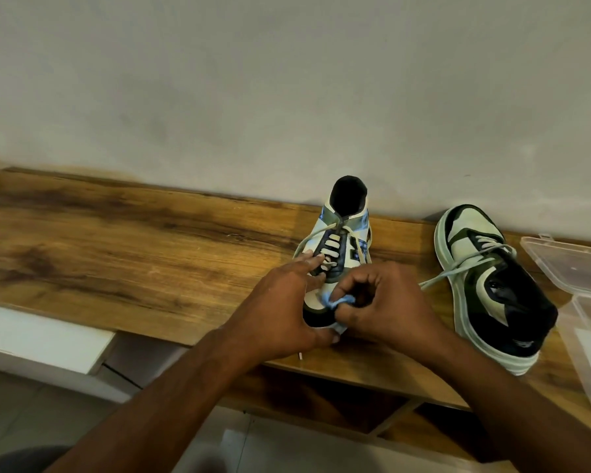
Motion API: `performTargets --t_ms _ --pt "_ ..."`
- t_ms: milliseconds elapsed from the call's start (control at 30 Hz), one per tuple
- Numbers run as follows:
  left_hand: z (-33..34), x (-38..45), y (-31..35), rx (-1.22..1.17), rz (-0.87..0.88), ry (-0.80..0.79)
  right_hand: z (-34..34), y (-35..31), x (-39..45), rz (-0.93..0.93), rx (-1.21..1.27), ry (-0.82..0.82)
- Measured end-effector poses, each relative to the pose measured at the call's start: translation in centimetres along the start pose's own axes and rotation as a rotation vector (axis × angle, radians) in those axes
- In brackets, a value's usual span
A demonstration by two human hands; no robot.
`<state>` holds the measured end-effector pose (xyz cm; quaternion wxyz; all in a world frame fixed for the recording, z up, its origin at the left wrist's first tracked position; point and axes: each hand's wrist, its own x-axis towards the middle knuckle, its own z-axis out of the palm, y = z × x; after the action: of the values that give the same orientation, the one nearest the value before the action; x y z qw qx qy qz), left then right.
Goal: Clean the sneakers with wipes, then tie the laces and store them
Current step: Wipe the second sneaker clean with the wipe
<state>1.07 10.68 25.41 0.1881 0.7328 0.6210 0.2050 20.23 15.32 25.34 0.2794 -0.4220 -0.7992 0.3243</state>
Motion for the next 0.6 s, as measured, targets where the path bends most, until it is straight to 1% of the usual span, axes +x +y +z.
performTargets --t_ms 67,100,167,233,333,367,400,467,533,600 --pt "0.1 0.1 0.1 0.027 0.005 -0.002 -0.3 1.1 0.5 0.015 -0.192 0.158" --pt "0.2 0.1 0.1 0.045 0.013 -0.008 -0.3 1.5 0.6 0.012 -0.273 0.210" --pt "0.4 0.2 -0.1 0.043 0.018 -0.010 0.0 1.4 0.3 0.020 -0.298 0.235" --pt "0.3 0.2 -0.4 0.026 0.021 -0.002 0.5 0.4 -0.1 0.002 -0.244 0.172" --pt "0.1 0.3 -0.4 0.055 0.040 -0.022 0.4 -1.2 -0.7 -0.068 -0.065 -0.036" --pt "0.2 0.3 -0.4 0.053 0.041 -0.022 0.2 -1.4 -0.7 -0.054 -0.003 -0.081" --pt "0.2 0.3 -0.3 0.044 0.037 -0.018 0.0 -1.2 -0.5 -0.027 0.023 -0.080" --pt "0.2 0.2 -0.2 0.018 0.018 0.000 -0.3 -0.1 0.0 0.023 -0.018 0.043" --pt "0.4 0.1 -0.2 0.022 0.009 0.002 -0.2 1.0 0.4 0.042 -0.167 0.196" --pt "0.5 0.1 -0.2 0.030 0.015 -0.002 0.2 1.4 0.4 0.048 -0.238 0.269"
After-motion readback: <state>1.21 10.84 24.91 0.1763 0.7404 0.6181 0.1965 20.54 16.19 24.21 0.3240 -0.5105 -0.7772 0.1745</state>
